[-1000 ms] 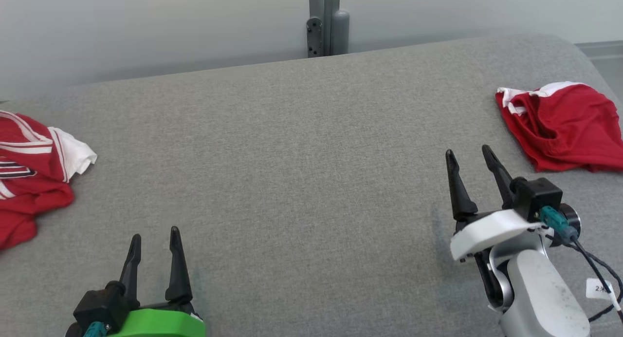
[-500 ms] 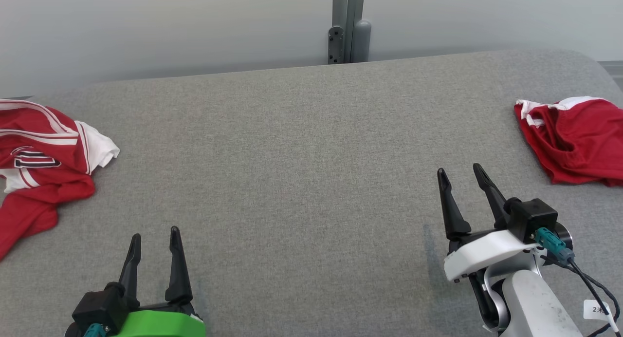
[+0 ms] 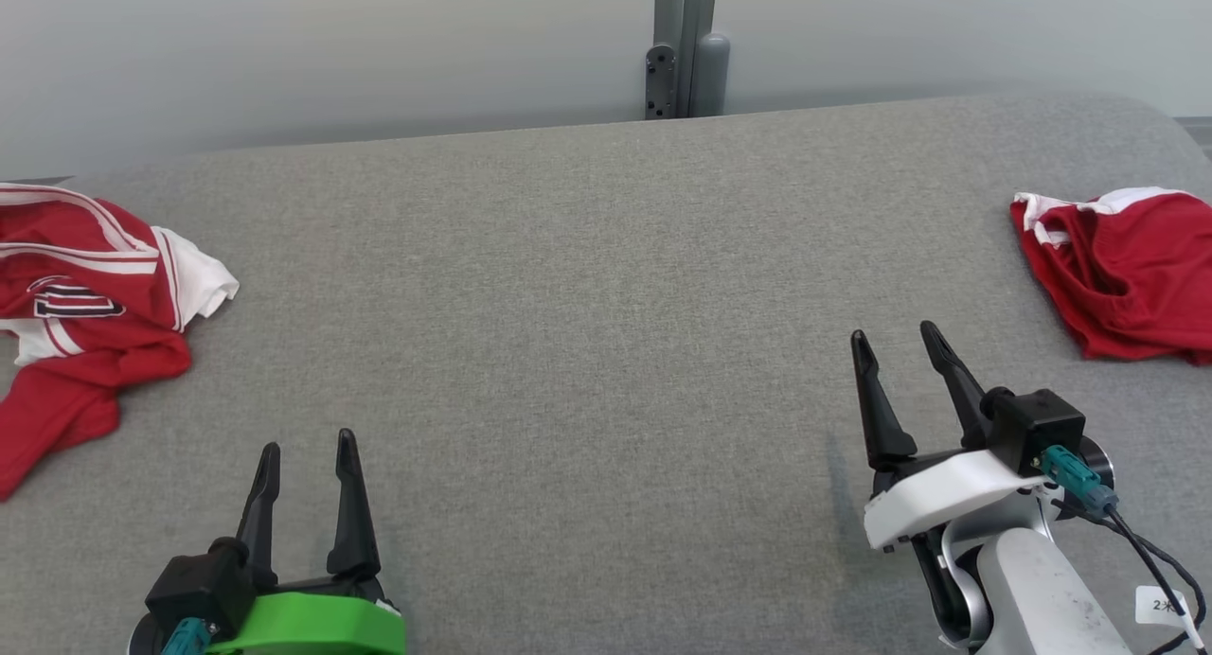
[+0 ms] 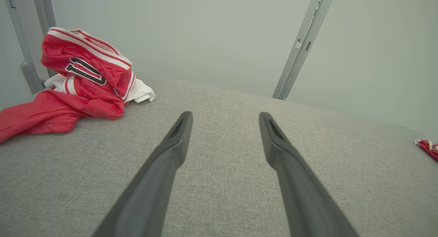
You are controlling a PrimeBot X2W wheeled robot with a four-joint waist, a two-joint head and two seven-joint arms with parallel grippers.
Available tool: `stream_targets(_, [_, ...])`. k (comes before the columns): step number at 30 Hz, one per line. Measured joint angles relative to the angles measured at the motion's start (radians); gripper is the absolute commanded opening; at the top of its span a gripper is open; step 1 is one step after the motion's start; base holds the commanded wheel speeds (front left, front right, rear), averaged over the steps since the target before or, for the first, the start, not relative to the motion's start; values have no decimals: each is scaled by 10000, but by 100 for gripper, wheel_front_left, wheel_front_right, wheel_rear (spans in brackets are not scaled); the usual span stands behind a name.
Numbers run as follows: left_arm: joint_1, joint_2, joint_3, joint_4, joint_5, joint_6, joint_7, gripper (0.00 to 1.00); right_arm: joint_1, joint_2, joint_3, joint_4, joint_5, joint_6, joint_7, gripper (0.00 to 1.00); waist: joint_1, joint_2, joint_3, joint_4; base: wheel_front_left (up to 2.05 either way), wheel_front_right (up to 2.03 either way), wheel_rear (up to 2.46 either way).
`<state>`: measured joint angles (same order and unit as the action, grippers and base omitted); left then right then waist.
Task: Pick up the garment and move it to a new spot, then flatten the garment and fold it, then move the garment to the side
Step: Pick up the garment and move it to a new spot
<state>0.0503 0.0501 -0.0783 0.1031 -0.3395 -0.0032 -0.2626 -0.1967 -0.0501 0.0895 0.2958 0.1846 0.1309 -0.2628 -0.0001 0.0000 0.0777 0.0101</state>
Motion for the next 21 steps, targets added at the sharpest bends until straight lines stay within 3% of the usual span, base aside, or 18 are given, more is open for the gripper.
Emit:
stream_targets(9, [-235, -8, -130, -50, -33, 125, -13, 100, 77, 2, -82, -205, -190, 0, 15, 100, 0, 0, 69, 1071, 0, 0, 0])
stream_targets(21, [-33, -6, 165, -255, -391, 309, -13, 100, 68, 13, 468, -456, -374, 0, 328, 100, 0, 0, 151, 3797, 0, 0, 0])
